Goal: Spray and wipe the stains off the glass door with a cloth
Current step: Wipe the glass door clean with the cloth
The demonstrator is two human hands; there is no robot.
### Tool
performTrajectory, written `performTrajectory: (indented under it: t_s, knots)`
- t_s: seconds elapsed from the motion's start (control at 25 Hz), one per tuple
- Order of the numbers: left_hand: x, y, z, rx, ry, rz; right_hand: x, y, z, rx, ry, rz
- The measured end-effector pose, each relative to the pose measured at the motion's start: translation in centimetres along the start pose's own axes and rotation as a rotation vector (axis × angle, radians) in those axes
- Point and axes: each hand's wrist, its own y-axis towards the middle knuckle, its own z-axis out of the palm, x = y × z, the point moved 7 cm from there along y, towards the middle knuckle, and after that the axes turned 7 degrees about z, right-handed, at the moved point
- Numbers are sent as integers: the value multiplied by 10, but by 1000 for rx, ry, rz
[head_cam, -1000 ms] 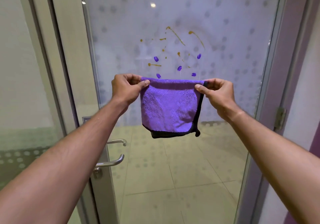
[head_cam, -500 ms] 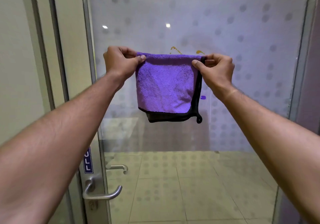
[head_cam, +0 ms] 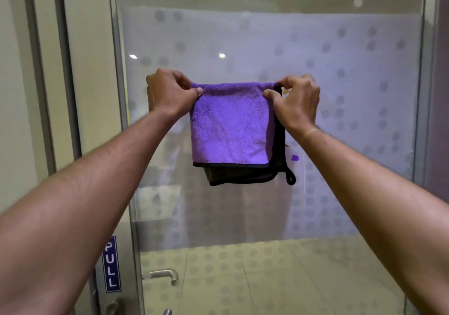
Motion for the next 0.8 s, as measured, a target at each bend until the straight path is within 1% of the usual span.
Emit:
performTrajectory:
  t_s: [0.12, 0.16, 0.2, 0.32, 0.44, 0.48, 0.6, 0.8]
  knots:
    - [1, 3, 2, -9, -1, 39, 21, -13, 8, -73, -144, -217]
    - [1, 3, 2, -9, 4, 56, 29, -20, 14, -72, -191, -285]
    - [0, 2, 2, -8, 14, 75, 34, -28, 20, -59, -232, -315]
    - [-1, 1, 3, -6, 45, 110, 42, -53, 38, -26, -271, -282]
    - [-1, 0, 2, -19, 99, 152, 44, -82, 70, 193, -391, -242]
    - [-3, 0, 1, -32, 133, 188, 46, -87, 79, 228, -429, -256]
    - [-5, -2, -5, -84, 276, 315, 54, -95, 97, 226, -490, -318]
    - [11, -5, -9, -100, 501, 500, 55, -104, 112, 103, -509, -371]
